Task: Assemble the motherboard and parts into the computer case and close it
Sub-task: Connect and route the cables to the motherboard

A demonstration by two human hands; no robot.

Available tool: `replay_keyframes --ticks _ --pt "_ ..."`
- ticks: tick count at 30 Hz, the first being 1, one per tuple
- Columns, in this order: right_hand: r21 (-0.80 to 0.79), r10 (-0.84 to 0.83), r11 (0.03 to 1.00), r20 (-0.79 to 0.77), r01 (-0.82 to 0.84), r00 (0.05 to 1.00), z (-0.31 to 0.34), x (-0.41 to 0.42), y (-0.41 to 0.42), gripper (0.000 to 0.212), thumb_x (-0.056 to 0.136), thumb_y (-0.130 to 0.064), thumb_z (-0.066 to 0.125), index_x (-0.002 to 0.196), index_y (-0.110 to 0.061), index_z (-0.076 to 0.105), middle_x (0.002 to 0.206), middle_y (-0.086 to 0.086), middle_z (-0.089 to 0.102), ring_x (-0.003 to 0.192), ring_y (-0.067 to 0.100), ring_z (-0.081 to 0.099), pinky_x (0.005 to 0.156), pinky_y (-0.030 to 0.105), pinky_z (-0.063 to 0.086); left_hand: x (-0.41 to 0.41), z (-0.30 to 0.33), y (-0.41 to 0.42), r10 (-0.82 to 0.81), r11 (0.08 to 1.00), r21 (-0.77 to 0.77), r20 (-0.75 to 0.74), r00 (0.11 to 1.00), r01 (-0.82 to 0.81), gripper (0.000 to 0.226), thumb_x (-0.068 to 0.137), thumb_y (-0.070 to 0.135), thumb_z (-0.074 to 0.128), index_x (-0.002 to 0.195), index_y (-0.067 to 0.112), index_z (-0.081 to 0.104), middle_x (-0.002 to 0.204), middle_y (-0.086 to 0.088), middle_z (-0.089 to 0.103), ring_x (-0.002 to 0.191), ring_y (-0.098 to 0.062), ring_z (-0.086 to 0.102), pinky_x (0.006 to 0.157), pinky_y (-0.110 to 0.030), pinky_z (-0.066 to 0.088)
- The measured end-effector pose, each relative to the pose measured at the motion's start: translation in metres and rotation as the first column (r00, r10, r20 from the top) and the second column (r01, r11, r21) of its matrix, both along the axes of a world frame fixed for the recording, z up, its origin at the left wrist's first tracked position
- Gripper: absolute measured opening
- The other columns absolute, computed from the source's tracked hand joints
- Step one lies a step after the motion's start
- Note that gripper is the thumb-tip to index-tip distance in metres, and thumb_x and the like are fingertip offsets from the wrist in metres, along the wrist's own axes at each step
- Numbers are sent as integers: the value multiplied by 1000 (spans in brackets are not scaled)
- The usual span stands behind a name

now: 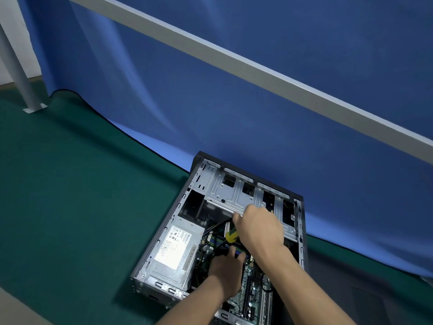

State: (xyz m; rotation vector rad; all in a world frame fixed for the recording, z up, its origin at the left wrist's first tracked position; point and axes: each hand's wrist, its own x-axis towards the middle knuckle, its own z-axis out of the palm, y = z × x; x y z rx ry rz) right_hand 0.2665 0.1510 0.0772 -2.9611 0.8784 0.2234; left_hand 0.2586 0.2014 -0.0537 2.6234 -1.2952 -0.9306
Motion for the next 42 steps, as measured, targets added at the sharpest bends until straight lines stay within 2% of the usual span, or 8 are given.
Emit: replay_keyframes --ticks 3,7,11,15,22,29,34,42 --pt "15 -14 1000 51 14 999 -2 -7 -7 32 94 -39 40 77 -12 46 61 -3 44 63 23 49 54 28 34 2 -1 -3 -12 998 61 25 1000 11 62 95 18 48 149 17 17 159 -9 0 100 -34 62 47 -28 34" --pt "-80 -29 996 186 45 982 11 -27 -22 32 87 -47 45 78 -18 53 55 -8 43 54 20 44 47 26 27 10 -1 -3 -4 994 108 68 998 -3 62 99 28 43 152 19 11 158 -3 10 122 -23 53 71 -34 50" --pt "-209 -30 973 312 99 949 34 -48 -41 31 79 -49 49 68 -20 54 44 -7 35 53 26 41 45 25 18 32 -1 8 53 995 -87 152 987 -40 28 95 15 50 121 17 59 116 -5 63 100 -22 64 77 -32 51" --pt "-159 -77 978 330 136 941 40 -63 -52 33 76 -49 48 68 -18 58 46 -3 46 56 27 49 48 27 25 57 5 5 1 999 -37 10 1000 -1 35 87 28 65 121 19 63 119 -5 65 112 -25 59 91 -32 47" --pt "-43 -64 996 292 80 954 11 -77 -42 31 81 -47 53 67 -19 57 39 -3 38 44 14 39 42 23 24 83 12 -14 85 991 128 -328 941 -44 54 78 19 77 128 14 58 106 -9 69 46 -16 58 46 -23 47" --pt "53 -45 998 312 29 949 -15 -73 -32 29 83 -49 52 75 -23 62 40 -6 40 40 5 39 42 18 24 93 9 -18 221 964 241 -476 851 -116 49 76 16 79 120 5 59 75 -17 69 39 -19 59 41 -23 50" --pt "55 6 998 265 -22 964 -28 -67 -24 33 85 -54 45 81 -26 61 47 -5 50 48 10 47 42 16 23 97 5 -23 277 946 299 -540 795 -127 57 76 13 78 126 -1 55 107 -28 66 71 -32 65 88 -43 55" --pt "75 18 996 278 -40 960 -38 -64 -22 31 87 -51 49 82 -23 63 42 -5 40 44 11 42 42 22 22 102 0 -26 272 945 308 -565 779 -107 45 82 10 71 124 0 58 109 -28 66 73 -29 66 87 -39 55"
